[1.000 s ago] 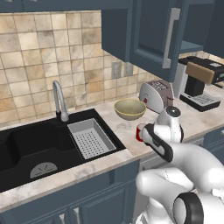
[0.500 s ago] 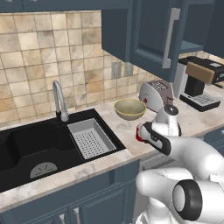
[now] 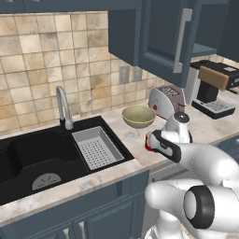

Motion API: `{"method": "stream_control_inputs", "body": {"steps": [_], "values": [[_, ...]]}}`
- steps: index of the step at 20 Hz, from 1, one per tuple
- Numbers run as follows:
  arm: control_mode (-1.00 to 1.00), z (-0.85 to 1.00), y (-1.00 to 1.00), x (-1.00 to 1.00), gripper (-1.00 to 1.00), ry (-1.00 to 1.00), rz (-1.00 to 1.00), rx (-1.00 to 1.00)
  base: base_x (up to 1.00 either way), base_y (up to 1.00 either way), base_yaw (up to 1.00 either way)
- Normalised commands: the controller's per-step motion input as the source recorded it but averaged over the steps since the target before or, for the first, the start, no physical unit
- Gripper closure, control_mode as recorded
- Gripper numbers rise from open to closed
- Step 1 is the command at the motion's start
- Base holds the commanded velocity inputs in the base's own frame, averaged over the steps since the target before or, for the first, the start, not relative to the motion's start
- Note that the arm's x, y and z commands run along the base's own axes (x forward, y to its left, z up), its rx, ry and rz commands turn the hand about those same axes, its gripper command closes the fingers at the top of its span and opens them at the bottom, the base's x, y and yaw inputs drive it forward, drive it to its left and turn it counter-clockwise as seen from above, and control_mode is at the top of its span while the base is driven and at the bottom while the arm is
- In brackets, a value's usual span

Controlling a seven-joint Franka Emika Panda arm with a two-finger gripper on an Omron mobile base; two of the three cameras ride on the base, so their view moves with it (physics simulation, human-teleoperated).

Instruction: Pick the mug and place it in the sink. Pick the bowl and place it in the open cabinet and then close the cabinet.

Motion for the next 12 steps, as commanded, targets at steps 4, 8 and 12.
{"method": "stream_control_inputs", "body": {"steps": [4,8,12], "values": [[-1.0,-0.13,0.0,0.1,-1.0,0.0,0.0,0.0,0.0,0.0,0.0],[-1.0,-0.13,0.0,0.12,-1.0,0.0,0.0,0.0,0.0,0.0,0.0],[-1.0,-0.11,0.0,0.12,-1.0,0.0,0.0,0.0,0.0,0.0,0.0]]}}
